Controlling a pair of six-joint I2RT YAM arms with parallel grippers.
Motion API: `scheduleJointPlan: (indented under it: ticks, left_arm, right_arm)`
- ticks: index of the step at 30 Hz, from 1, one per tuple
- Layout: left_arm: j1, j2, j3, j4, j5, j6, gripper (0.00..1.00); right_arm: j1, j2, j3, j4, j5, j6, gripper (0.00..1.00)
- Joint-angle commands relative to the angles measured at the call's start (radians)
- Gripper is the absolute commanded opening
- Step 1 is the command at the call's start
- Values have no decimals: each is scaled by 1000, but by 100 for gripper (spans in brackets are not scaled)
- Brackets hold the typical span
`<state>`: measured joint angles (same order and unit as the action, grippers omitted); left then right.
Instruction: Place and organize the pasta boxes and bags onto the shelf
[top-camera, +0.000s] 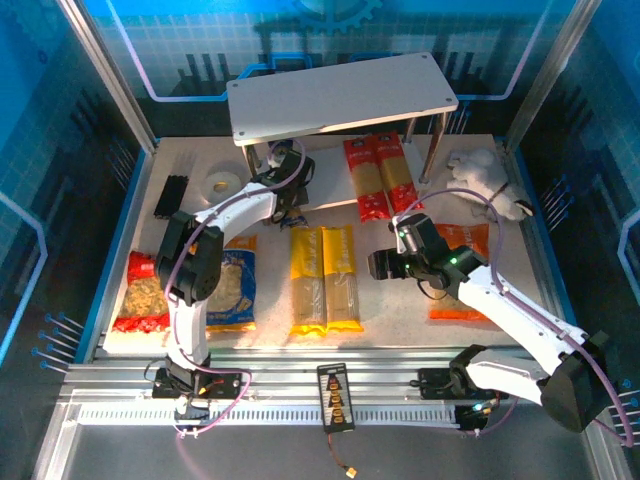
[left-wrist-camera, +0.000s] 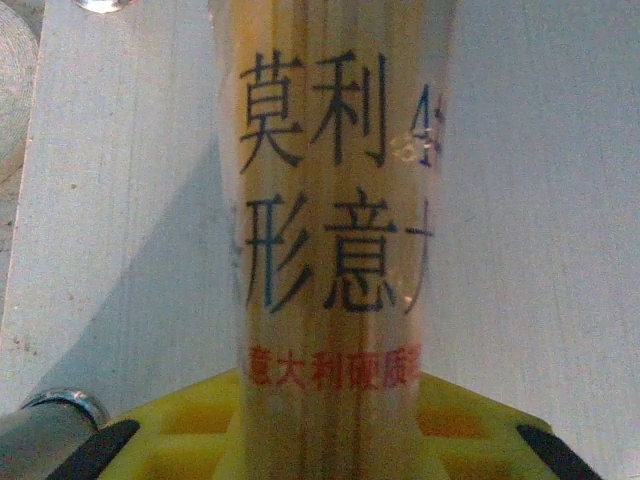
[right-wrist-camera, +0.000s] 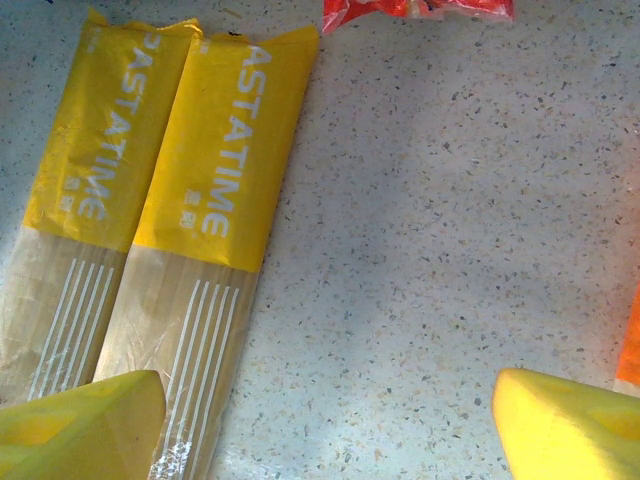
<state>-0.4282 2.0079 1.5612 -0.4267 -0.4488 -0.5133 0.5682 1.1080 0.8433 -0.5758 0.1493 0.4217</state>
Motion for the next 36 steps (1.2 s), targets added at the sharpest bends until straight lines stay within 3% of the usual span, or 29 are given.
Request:
scheduleJointPlan:
  ticks: [1, 5, 10, 17, 25, 36]
  left_arm:
    - [8, 12, 72, 27, -46, 24, 36]
    - [11, 7, 59, 21, -42, 21, 47]
    - [13, -6, 38, 15, -42, 18, 53]
    - [13, -39, 12, 15, -45, 27, 73]
    - [-7, -140, -69, 57, -18, 57, 75]
    - [-191, -440, -350, 82, -67, 73, 75]
  right_arm:
    - [-16, -7, -9, -8, -1, -3, 86]
    - [-18, -20, -12, -12, -1, 0, 86]
    - [-19, -32, -16, -15, 0, 4, 86]
    - [-20, -45, -21, -21, -3, 8, 86]
    - [-20, -47, -29, -18, -7, 14, 86]
    - [-18, -8, -41, 13, -49, 42, 86]
